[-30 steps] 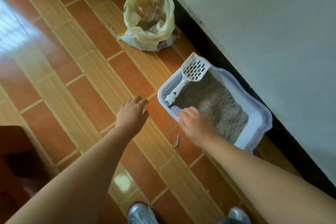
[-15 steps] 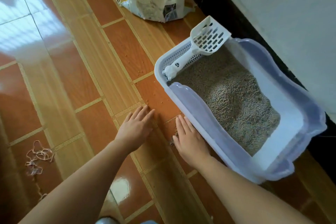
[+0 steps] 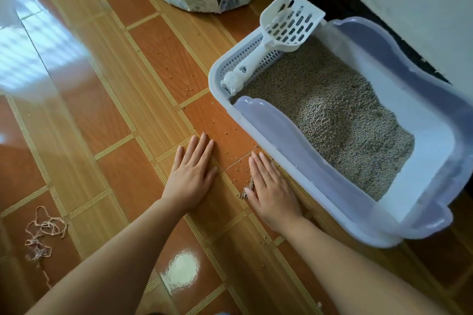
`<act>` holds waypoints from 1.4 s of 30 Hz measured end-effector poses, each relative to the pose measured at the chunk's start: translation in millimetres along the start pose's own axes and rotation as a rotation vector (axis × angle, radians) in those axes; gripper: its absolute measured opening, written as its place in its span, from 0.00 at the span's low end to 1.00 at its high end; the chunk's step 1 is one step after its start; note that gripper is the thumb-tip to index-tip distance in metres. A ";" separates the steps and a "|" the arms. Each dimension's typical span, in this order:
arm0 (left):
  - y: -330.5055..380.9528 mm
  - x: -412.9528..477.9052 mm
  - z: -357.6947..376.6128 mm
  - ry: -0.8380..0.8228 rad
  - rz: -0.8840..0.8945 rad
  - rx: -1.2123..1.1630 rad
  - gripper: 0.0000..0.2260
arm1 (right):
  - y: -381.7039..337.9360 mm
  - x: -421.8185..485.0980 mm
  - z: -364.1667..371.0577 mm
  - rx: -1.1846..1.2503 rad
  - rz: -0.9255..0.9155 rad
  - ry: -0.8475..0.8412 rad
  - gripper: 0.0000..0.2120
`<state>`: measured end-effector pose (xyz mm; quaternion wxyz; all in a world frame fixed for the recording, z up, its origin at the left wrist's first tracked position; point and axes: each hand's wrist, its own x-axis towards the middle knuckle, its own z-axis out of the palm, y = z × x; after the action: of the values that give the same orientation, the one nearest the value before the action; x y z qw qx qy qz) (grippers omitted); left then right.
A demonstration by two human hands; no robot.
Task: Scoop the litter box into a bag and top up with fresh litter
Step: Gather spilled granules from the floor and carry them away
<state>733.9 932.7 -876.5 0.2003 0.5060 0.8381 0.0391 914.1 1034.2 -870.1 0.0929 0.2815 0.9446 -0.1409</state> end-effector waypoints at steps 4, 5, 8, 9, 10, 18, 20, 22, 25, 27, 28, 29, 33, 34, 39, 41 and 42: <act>-1.6 -1.0 2.1 0.014 0.007 0.015 0.33 | 0.7 -1.3 4.5 -0.011 -0.046 -0.016 0.29; -1.5 -1.1 1.8 0.015 0.009 0.016 0.34 | 0.4 -2.1 4.0 0.024 -0.058 -0.018 0.29; 0.0 -1.3 -1.1 0.008 0.017 0.015 0.32 | 2.5 -6.9 1.8 0.176 -0.054 -0.004 0.30; 0.4 -1.5 -2.3 0.004 0.015 0.018 0.30 | 3.1 -10.0 1.2 0.198 -0.030 0.006 0.31; 0.9 -2.1 -3.6 -0.002 0.013 0.019 0.28 | 3.9 -13.2 0.7 0.211 0.001 0.017 0.32; -1.4 -3.5 -11.3 -0.011 0.034 0.014 0.25 | 5.1 -19.7 -5.9 0.218 0.107 -0.012 0.32; -2.8 -2.9 -12.7 -0.018 0.034 0.017 0.25 | 0.5 -16.7 -5.0 0.211 0.085 -0.042 0.32; -0.9 -2.8 -12.9 -0.013 0.023 0.008 0.24 | -3.4 -13.7 -2.7 0.206 0.063 -0.045 0.32; 6.4 -4.4 -11.4 -0.009 -0.009 -0.016 0.24 | -7.3 -16.7 -2.4 0.193 0.000 -0.053 0.31; 8.4 -5.3 -9.4 0.002 -0.020 -0.011 0.25 | -10.3 -22.9 -2.0 0.188 -0.048 -0.059 0.31; 8.2 -5.4 -8.8 0.008 -0.022 -0.006 0.25 | -11.2 -25.7 -1.1 0.185 -0.064 -0.060 0.32; 7.7 -5.3 -8.0 0.012 -0.021 -0.004 0.24 | -11.3 -28.1 -0.1 0.188 -0.072 -0.061 0.33; 6.1 -5.5 -8.2 0.014 -0.010 -0.030 0.24 | -5.8 -29.2 6.5 0.175 -0.044 -0.032 0.36; 5.6 -5.5 -8.7 0.014 -0.009 -0.036 0.24 | -4.5 -27.9 7.0 0.142 -0.028 -0.021 0.38; 5.0 -5.8 -7.7 0.035 -0.002 -0.029 0.24 | -4.1 -13.9 11.2 -0.042 0.042 0.027 0.40; 3.0 -6.0 -7.1 0.052 0.005 -0.036 0.23 | -3.8 -4.0 11.3 -0.043 0.054 0.046 0.39; 1.9 -5.8 -6.6 0.060 0.010 -0.037 0.23 | -3.4 1.1 11.3 -0.029 0.054 0.054 0.39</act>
<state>735.4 929.5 -868.2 0.1844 0.5050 0.8402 0.0708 912.3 1028.4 -880.4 0.0750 0.3092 0.9408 -0.1170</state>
